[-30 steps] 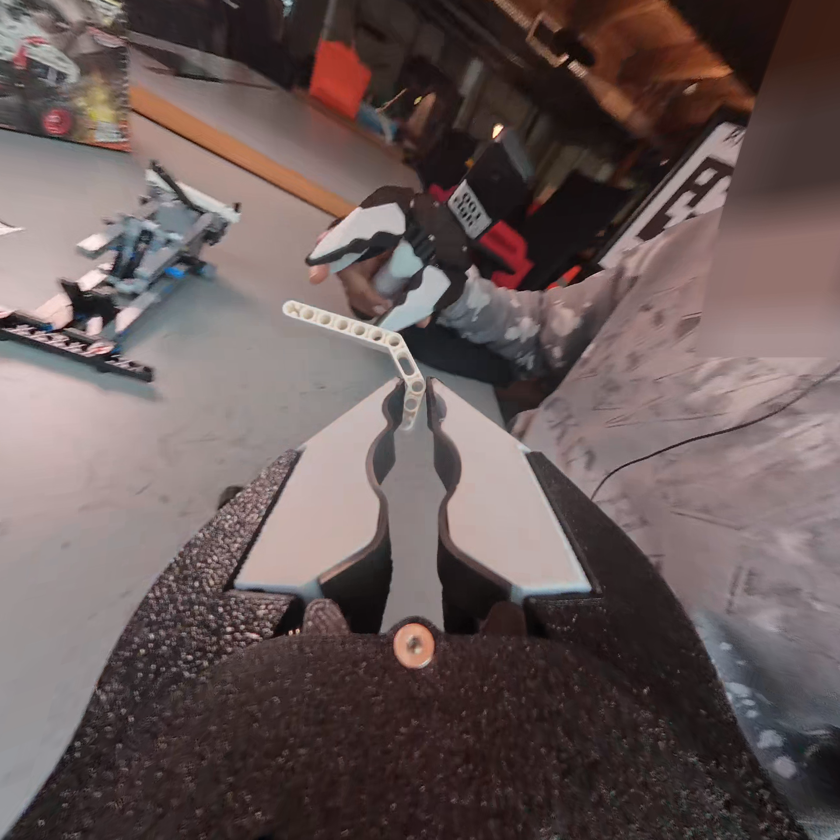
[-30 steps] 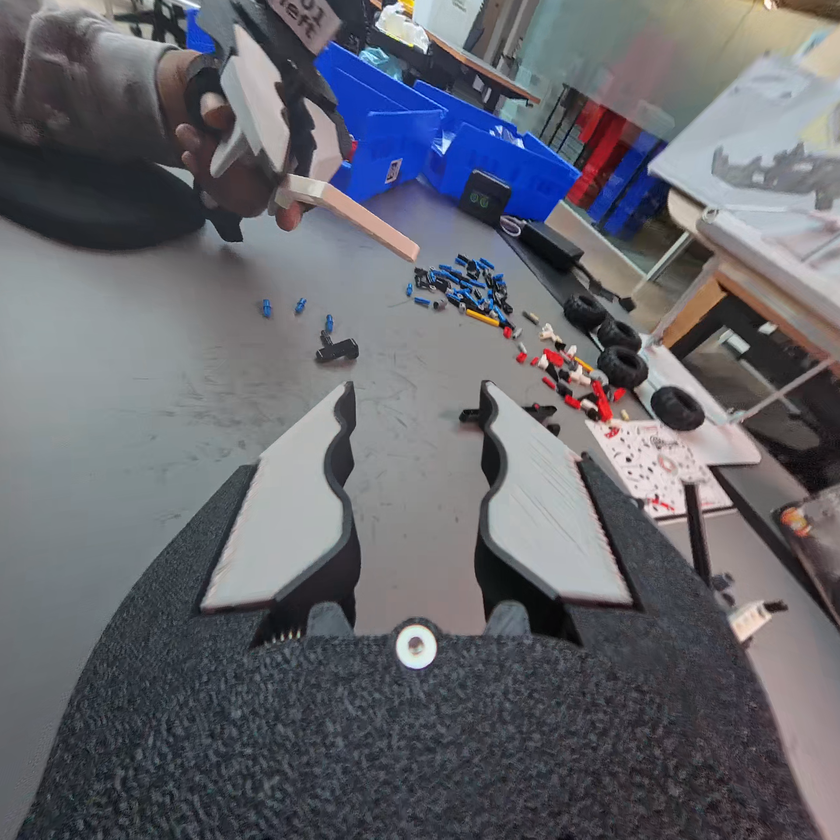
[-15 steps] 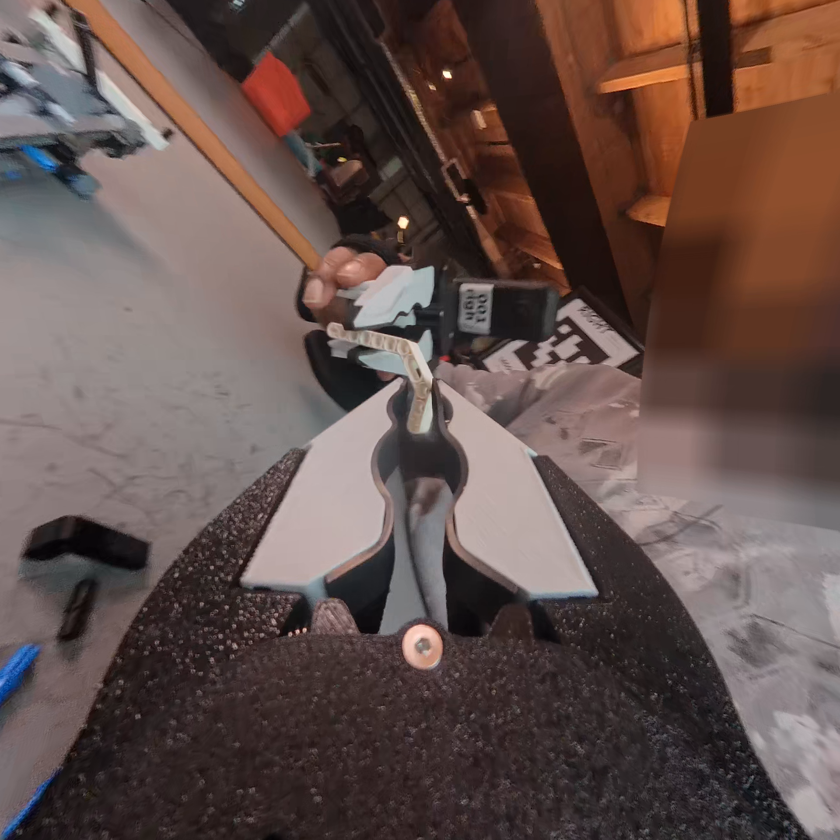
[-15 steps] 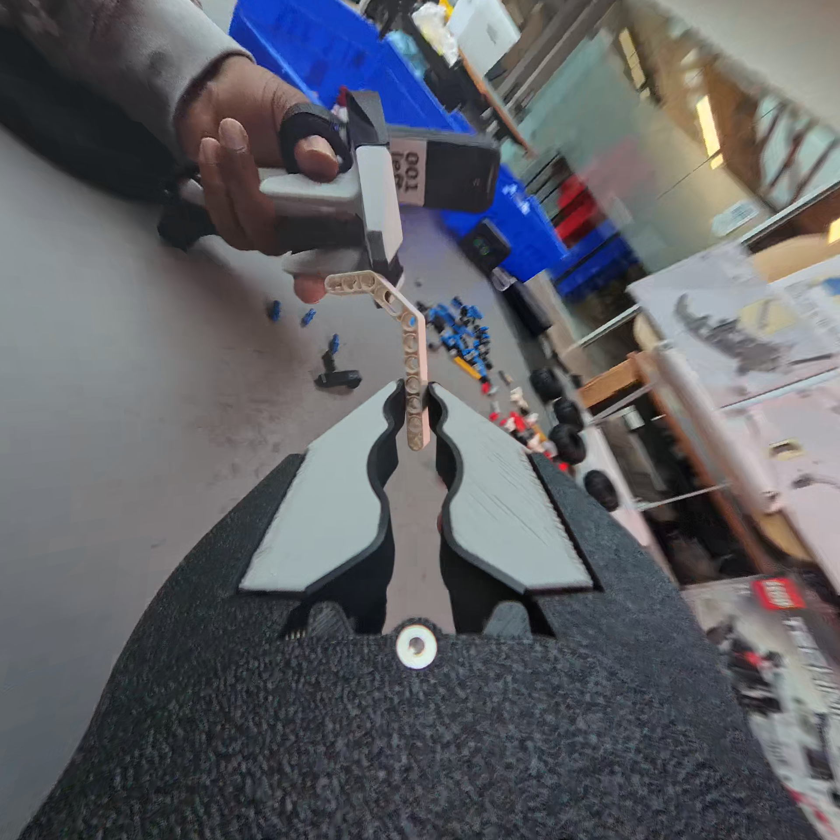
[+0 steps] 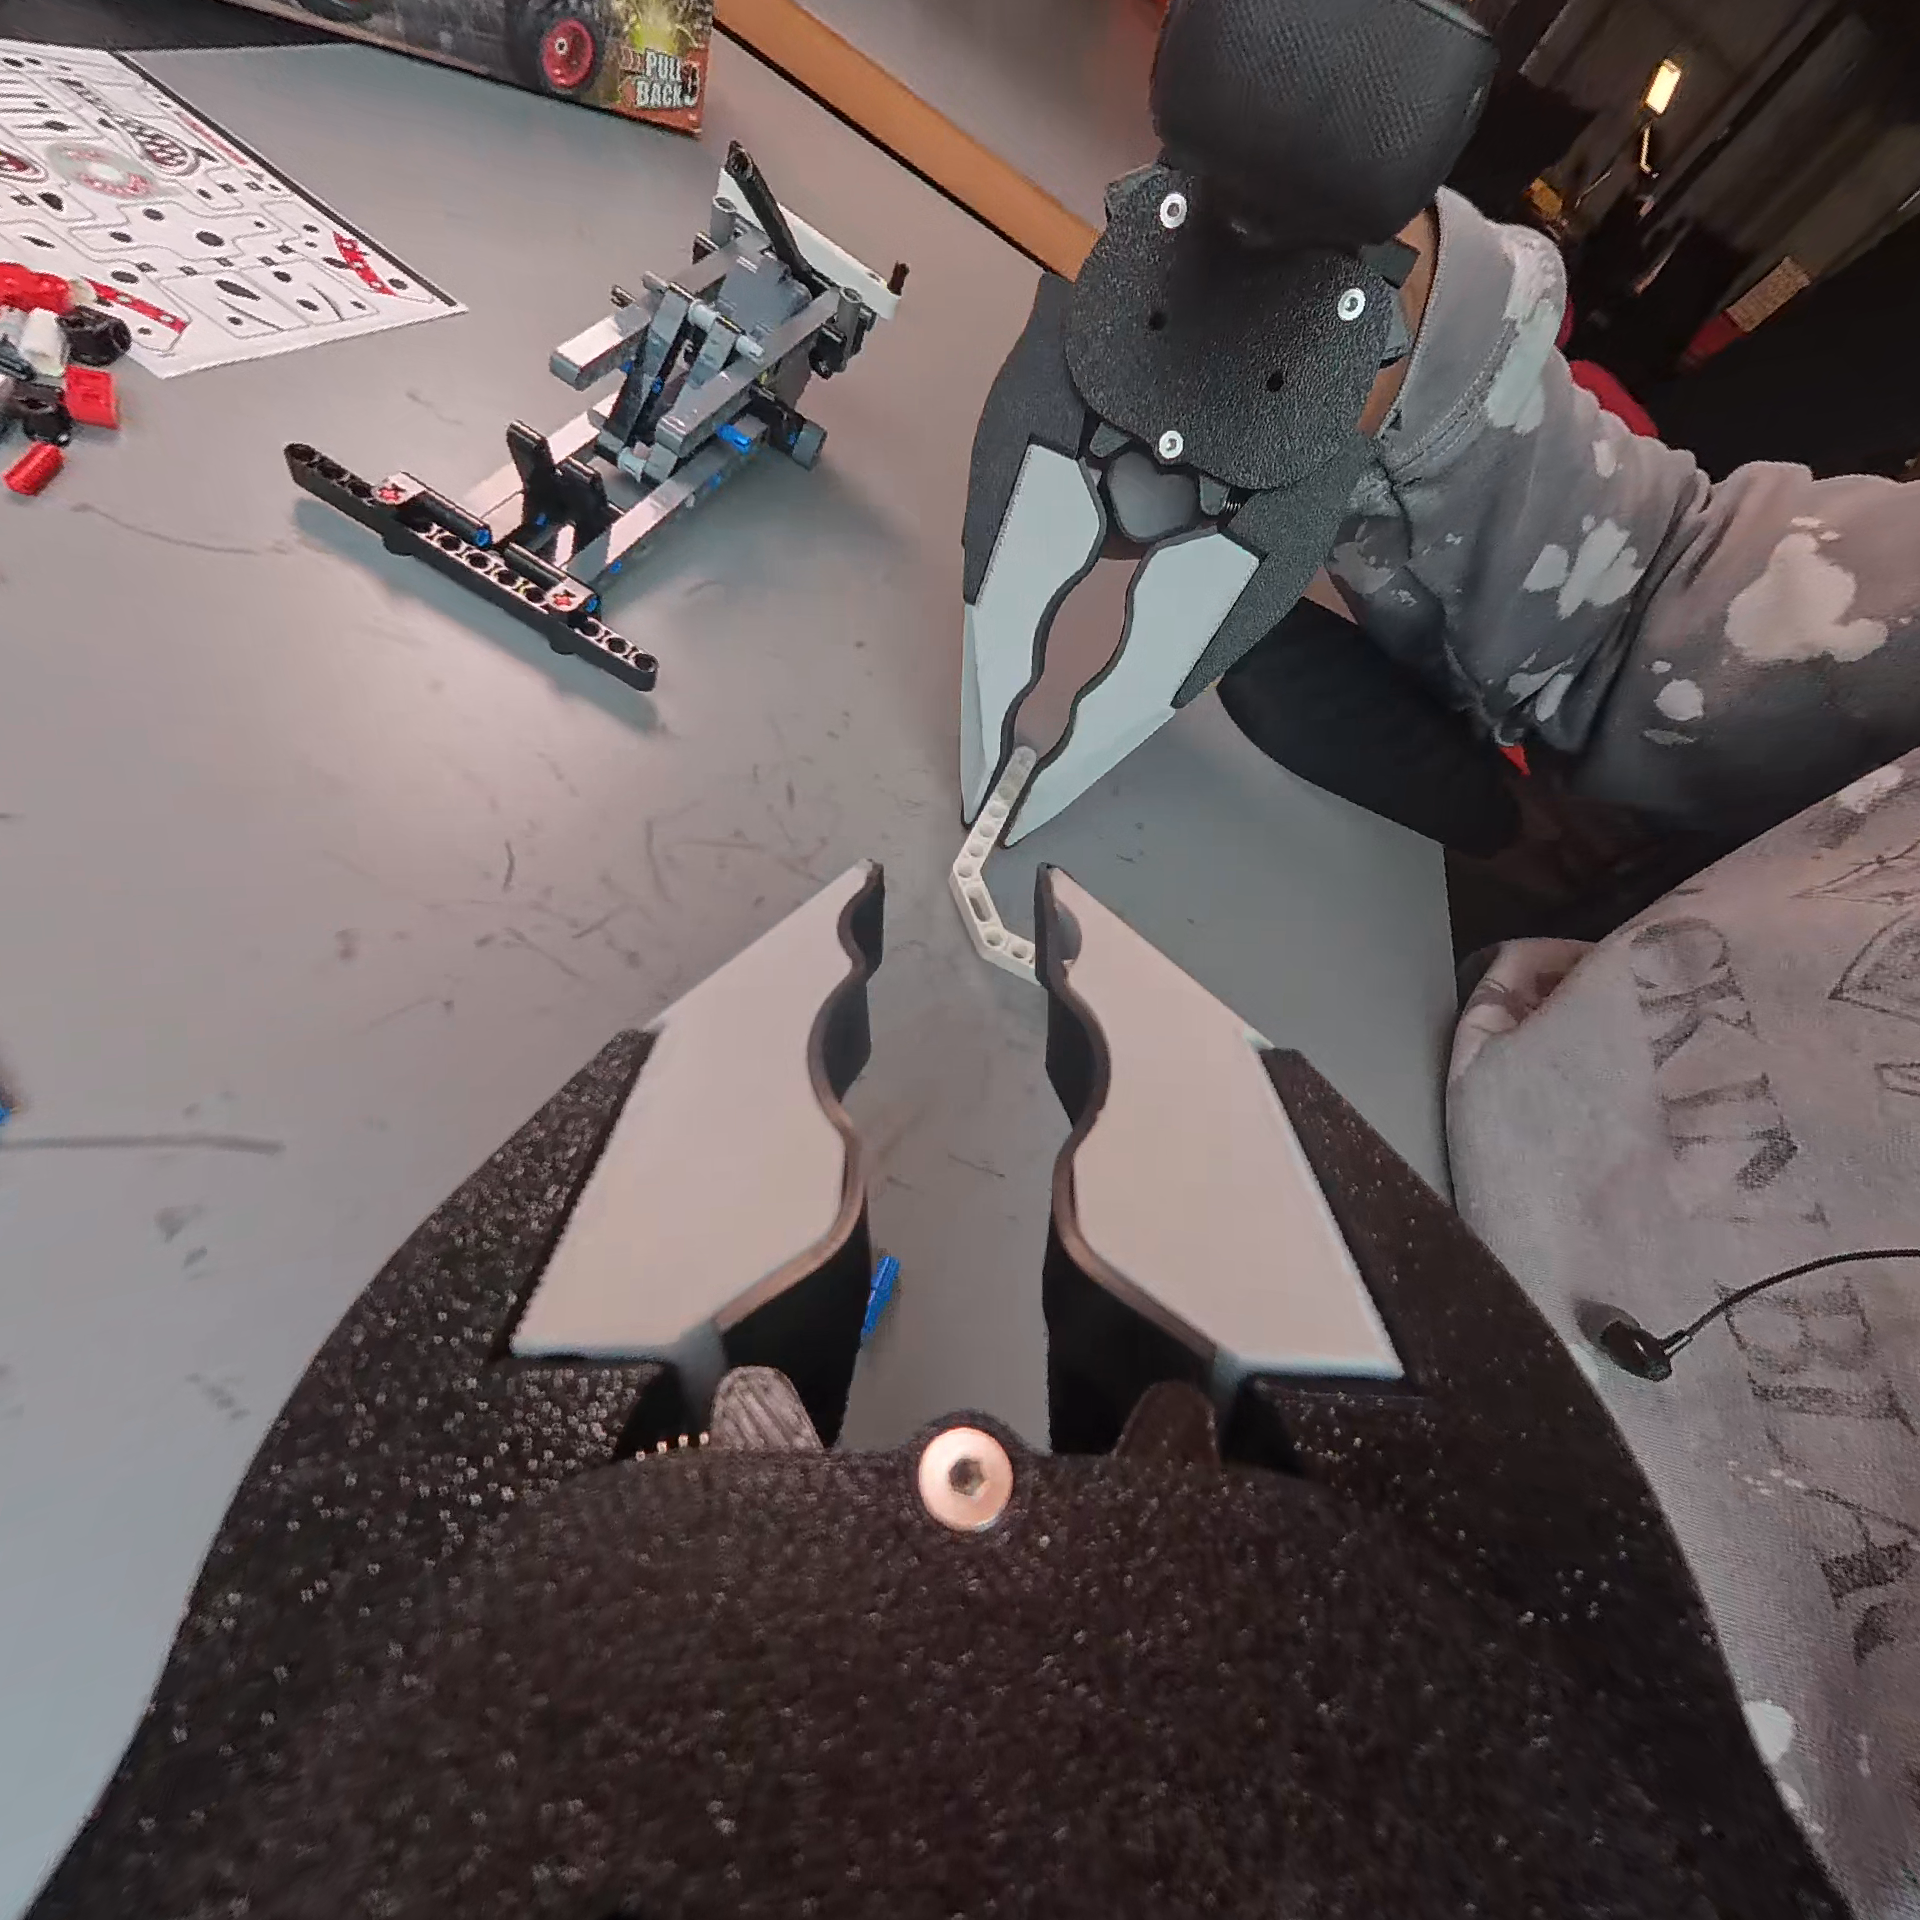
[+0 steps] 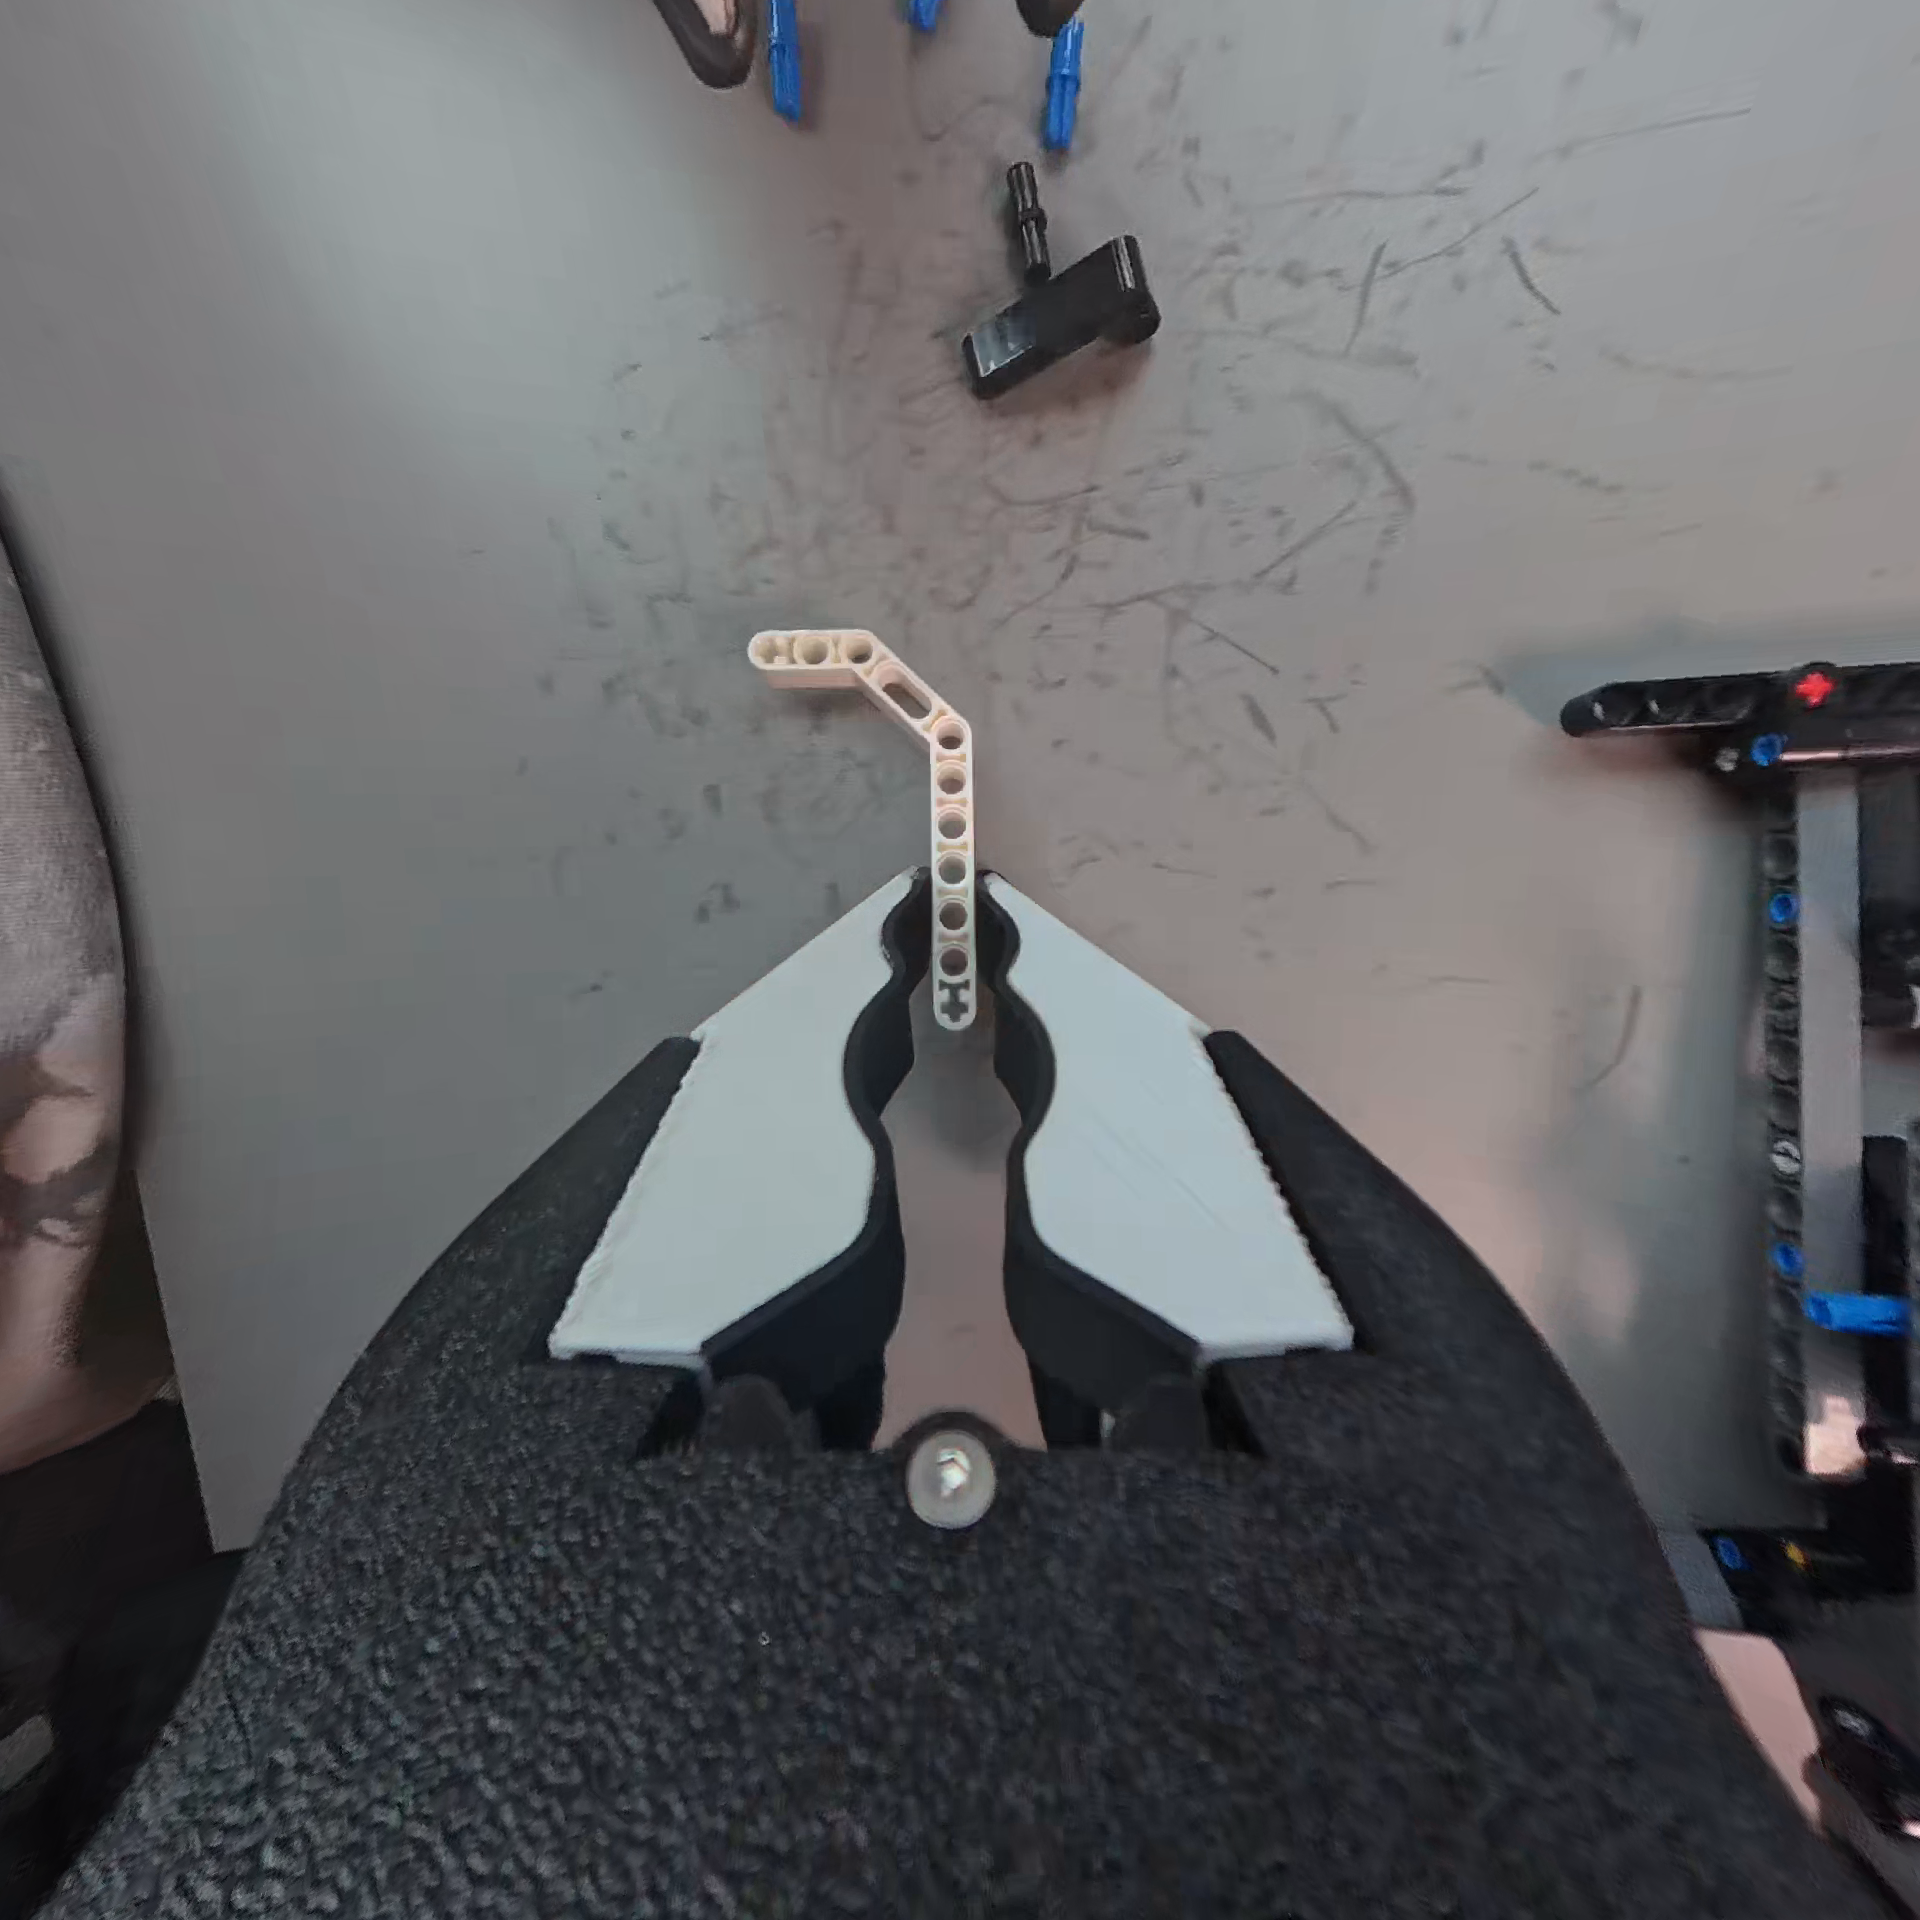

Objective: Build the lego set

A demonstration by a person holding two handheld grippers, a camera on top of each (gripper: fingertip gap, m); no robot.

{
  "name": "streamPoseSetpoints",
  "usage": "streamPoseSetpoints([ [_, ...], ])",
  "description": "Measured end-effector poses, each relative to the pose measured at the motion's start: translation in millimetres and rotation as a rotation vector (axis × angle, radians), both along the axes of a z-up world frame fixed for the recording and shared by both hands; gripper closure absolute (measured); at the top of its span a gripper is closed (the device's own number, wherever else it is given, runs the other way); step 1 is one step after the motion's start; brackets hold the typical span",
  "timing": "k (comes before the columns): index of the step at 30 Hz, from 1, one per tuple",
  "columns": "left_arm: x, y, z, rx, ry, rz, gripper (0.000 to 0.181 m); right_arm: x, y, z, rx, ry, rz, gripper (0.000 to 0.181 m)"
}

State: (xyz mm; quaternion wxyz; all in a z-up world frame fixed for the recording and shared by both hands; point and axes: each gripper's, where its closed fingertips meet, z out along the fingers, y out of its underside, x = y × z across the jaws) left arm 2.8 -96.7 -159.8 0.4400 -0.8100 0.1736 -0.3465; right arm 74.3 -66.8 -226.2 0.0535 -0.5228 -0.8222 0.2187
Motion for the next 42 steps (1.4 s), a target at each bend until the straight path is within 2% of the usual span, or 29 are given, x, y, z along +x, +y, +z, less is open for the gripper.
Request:
streamPoseSetpoints([
  [3,-4,0,-2,0.006,0.03,0.012,0.152,-4,-2,0,0.013,0.02,0.027,0.171],
  [5,-7,-1,-6,0.008,0.061,0.018,0.152,-7,-3,2,0.019,0.065,0.031,0.157],
  [8,-11,-1,-9,0.016,0.104,0.032,0.152,-9,5,11,0.053,0.181,0.012,0.145],
  [11,-23,1,-13,0.039,0.187,0.068,0.153,-1,9,26,0.058,0.291,-0.022,0.144],
  [14,-43,2,-26,0.045,0.344,0.089,0.153,13,13,23,0.121,0.328,-0.034,0.145],
  [21,-49,-12,-59,0.003,0.554,-0.06,0.154,20,11,9,0.12,0.339,-0.045,0.152],
  [27,-48,-11,-66,-0.009,0.564,-0.079,0.169,19,10,12,0.096,0.368,-0.042,0.152],
  [28,-47,-10,-66,-0.014,0.556,-0.081,0.177,18,10,15,0.09,0.388,-0.043,0.152],
  [31,-49,-5,-60,-0.002,0.556,-0.048,0.177,9,8,33,0.059,0.517,-0.049,0.152],
  [35,-15,-2,-2,0.07,0.129,-0.045,0.177,-13,-4,76,0.086,0.796,-0.042,0.154],
  [39,11,5,48,0.032,-0.393,0.003,0.177,-35,-20,114,0.296,1.074,-0.017,0.162],
  [42,15,9,69,-0.031,-0.711,0.018,0.178,-43,-27,132,0.439,1.199,-0.032,0.162],
])
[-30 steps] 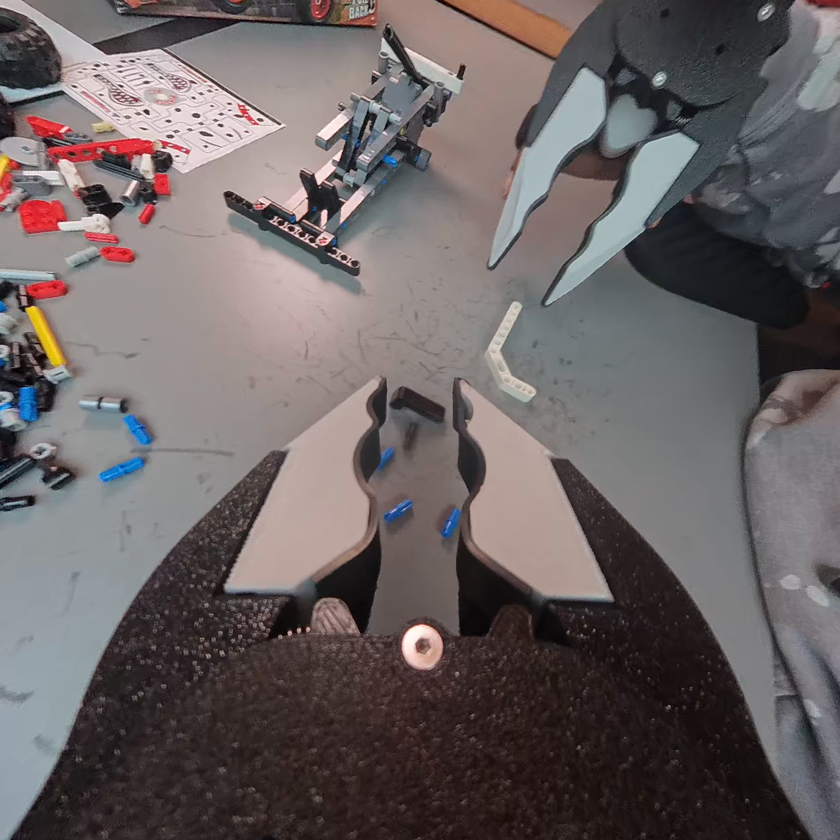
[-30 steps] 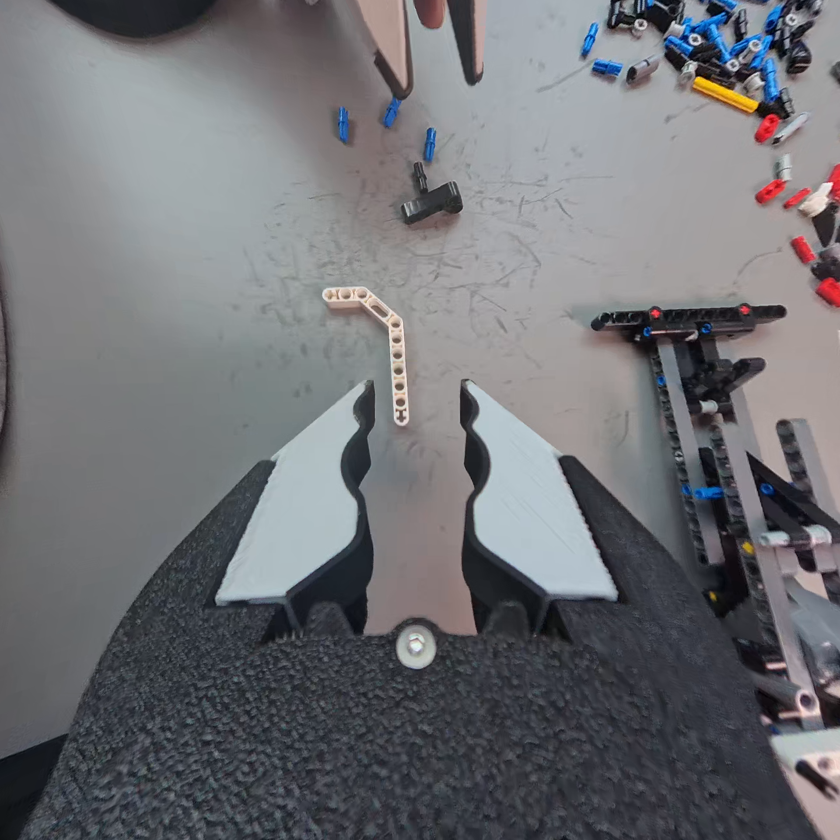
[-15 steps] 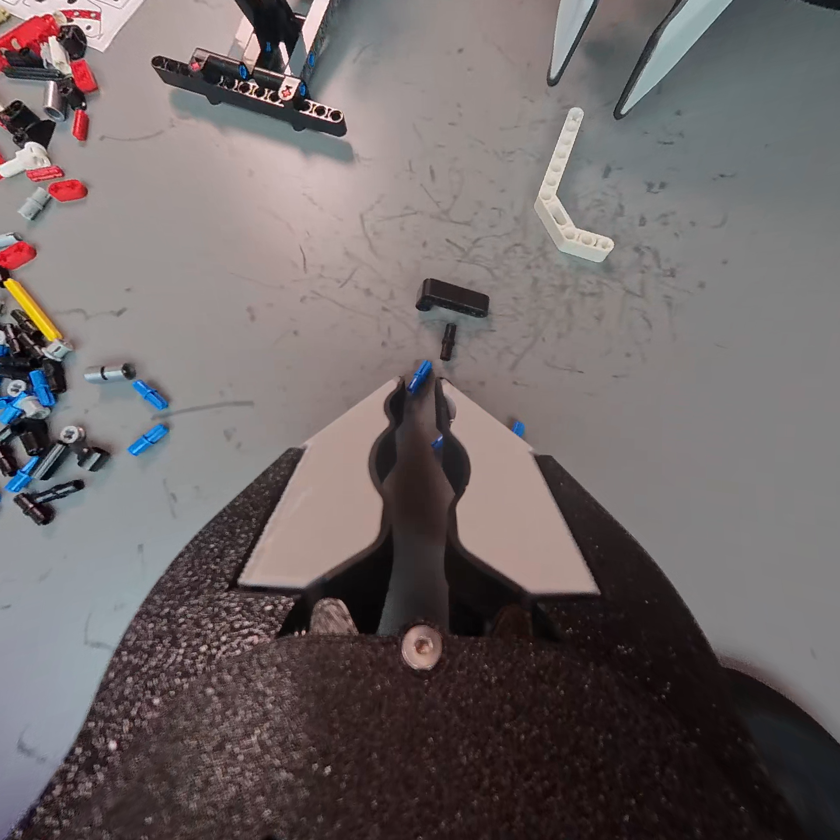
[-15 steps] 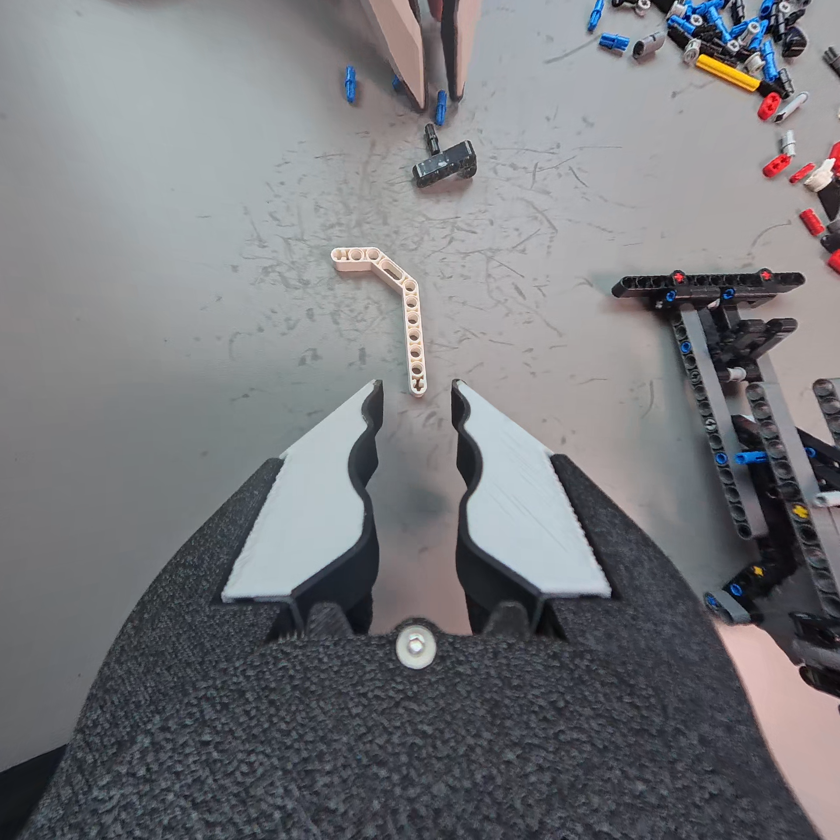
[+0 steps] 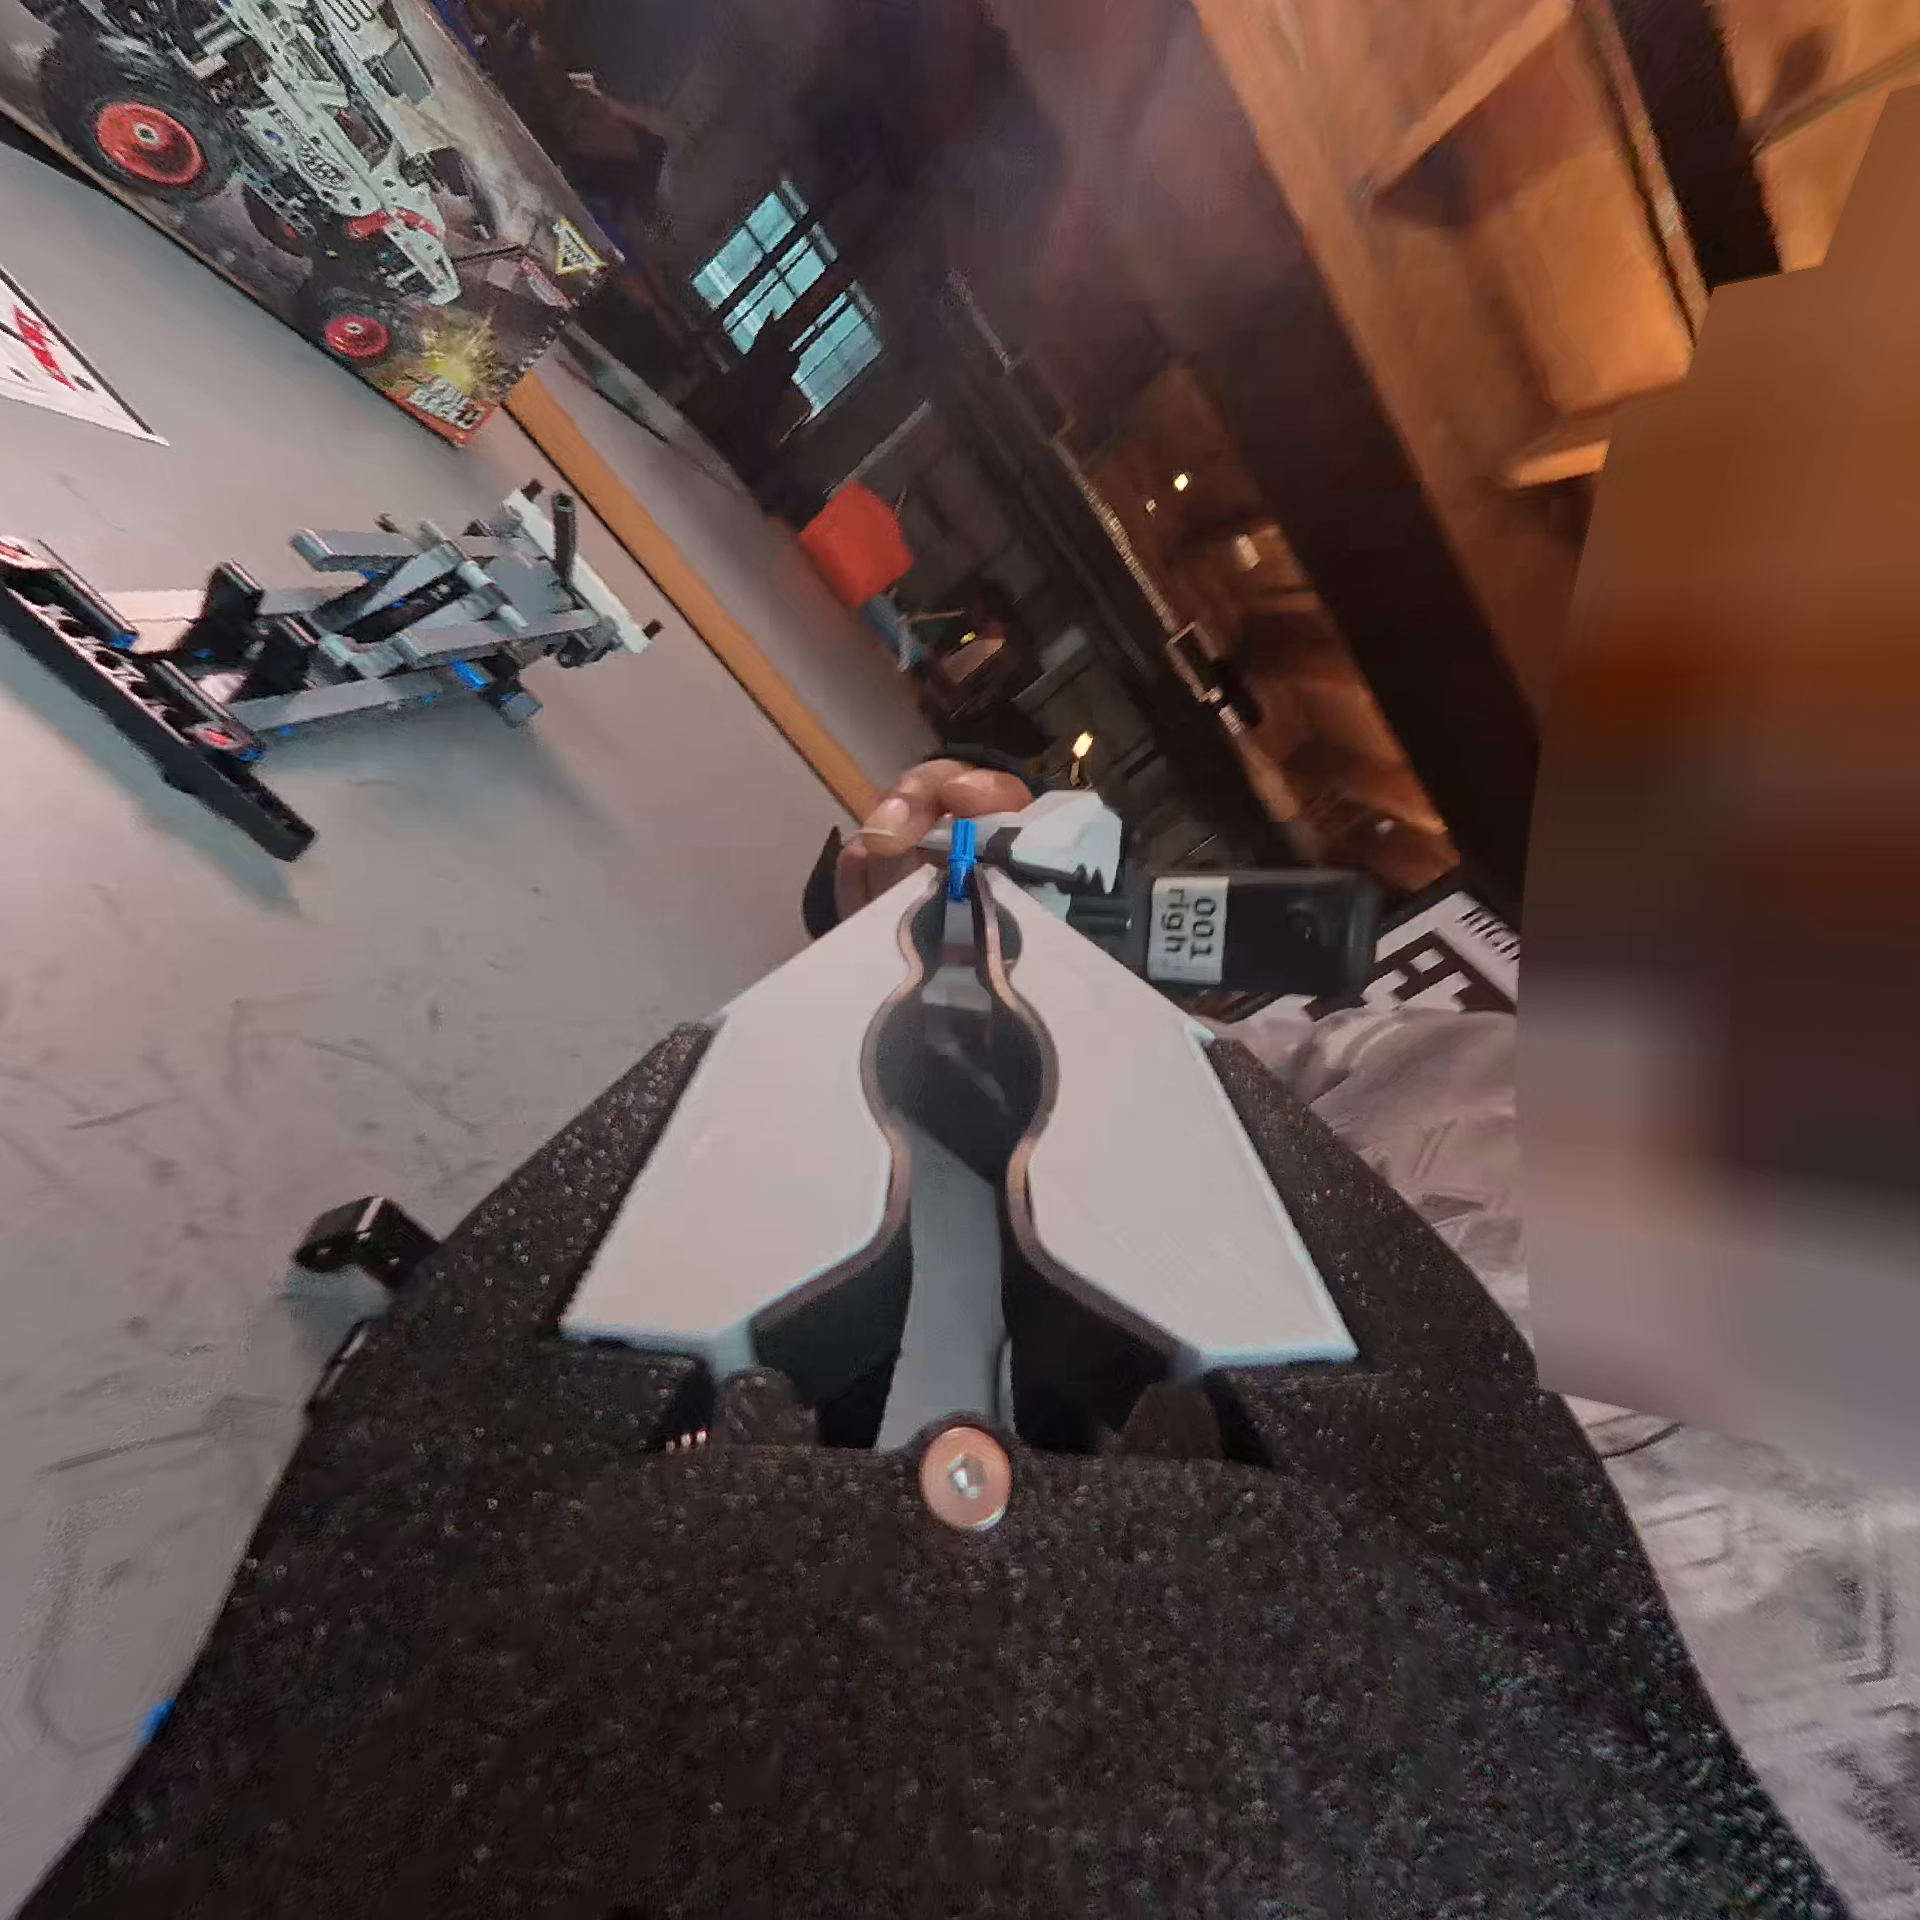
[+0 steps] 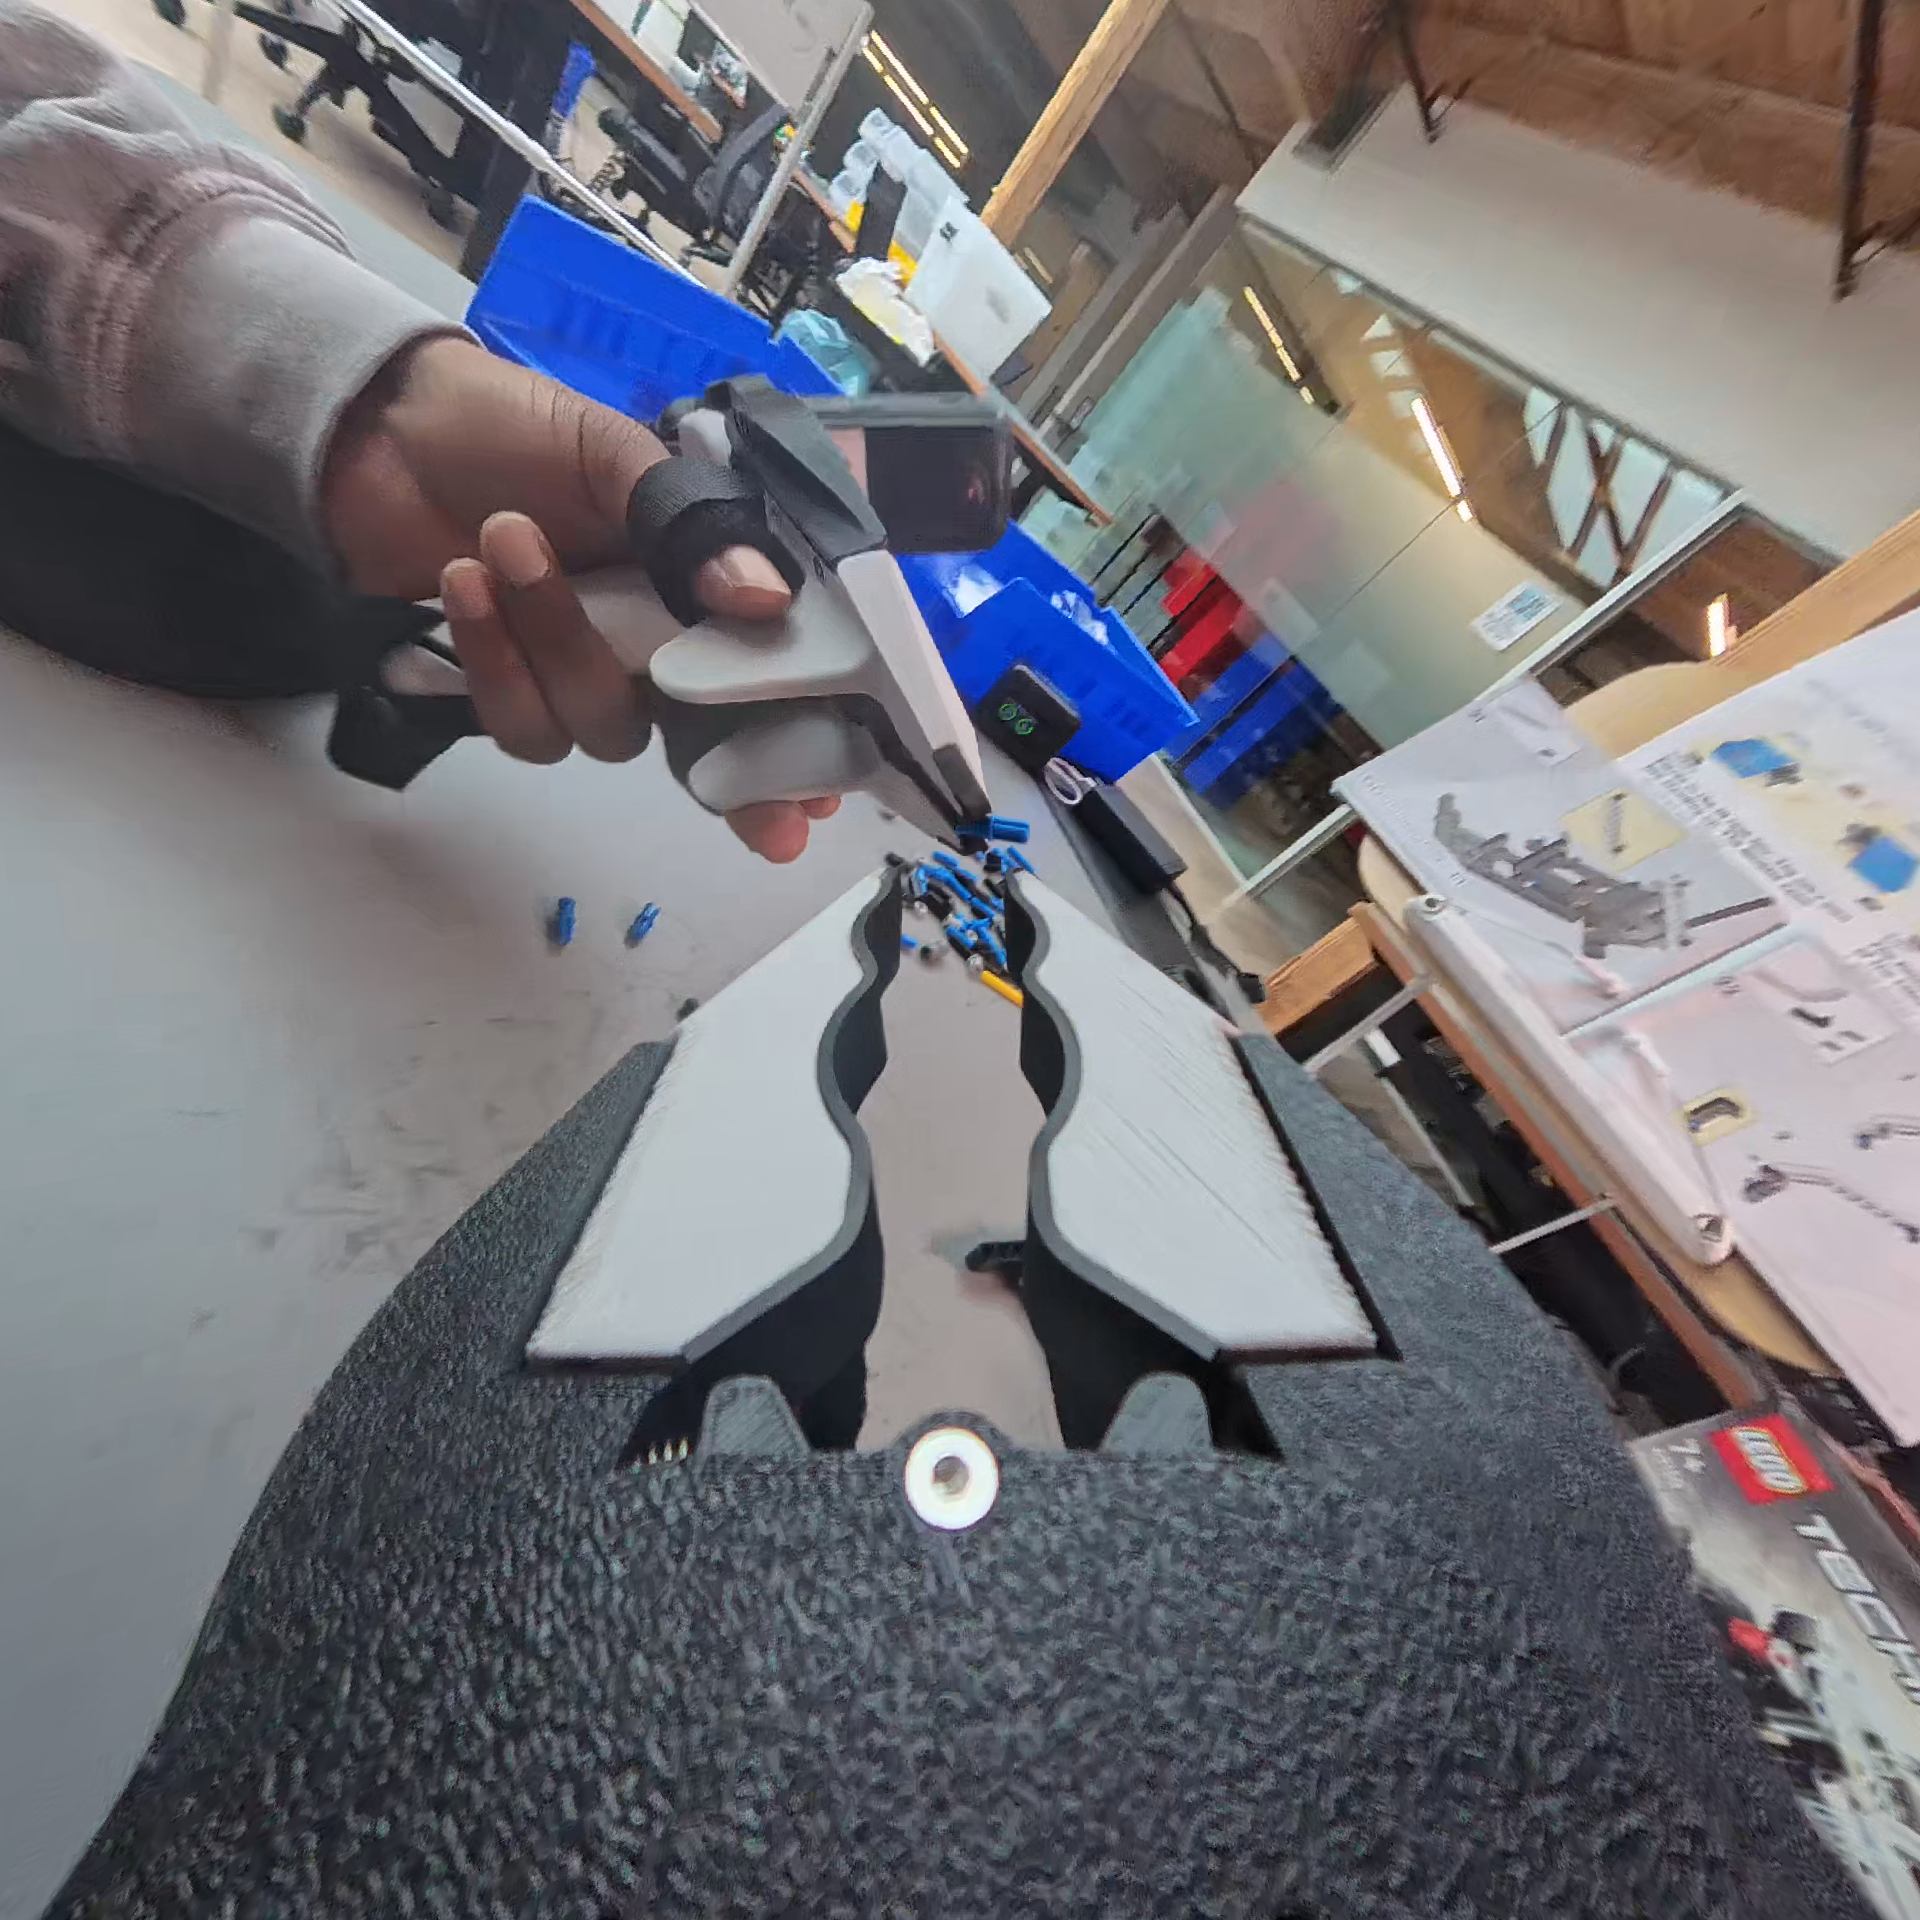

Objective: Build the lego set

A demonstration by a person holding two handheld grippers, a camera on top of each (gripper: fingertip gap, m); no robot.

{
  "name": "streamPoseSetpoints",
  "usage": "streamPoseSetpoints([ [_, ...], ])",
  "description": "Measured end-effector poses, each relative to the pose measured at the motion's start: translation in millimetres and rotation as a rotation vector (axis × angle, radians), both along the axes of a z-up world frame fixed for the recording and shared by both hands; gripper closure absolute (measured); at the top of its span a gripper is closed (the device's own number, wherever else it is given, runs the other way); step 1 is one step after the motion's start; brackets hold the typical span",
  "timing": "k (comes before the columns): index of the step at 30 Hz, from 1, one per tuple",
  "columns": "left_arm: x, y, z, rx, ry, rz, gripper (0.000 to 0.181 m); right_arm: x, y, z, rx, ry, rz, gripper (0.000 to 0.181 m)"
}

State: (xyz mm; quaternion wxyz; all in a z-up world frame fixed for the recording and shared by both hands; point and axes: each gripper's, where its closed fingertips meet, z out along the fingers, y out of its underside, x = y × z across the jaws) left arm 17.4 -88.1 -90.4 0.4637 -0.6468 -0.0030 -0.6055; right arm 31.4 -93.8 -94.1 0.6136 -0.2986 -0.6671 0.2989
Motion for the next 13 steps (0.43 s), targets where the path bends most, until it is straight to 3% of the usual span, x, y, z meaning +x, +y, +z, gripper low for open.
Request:
streamPoseSetpoints([
  [4,12,-3,7,-0.041,-0.186,-0.063,0.178,-8,-5,7,0.072,0.049,-0.053,0.159],
  [10,16,-7,10,-0.033,-0.231,-0.086,0.178,-14,-9,8,0.028,0.062,-0.054,0.155],
  [13,20,-13,12,-0.024,-0.242,-0.127,0.178,-12,-13,12,-0.071,0.071,0.005,0.163],
])
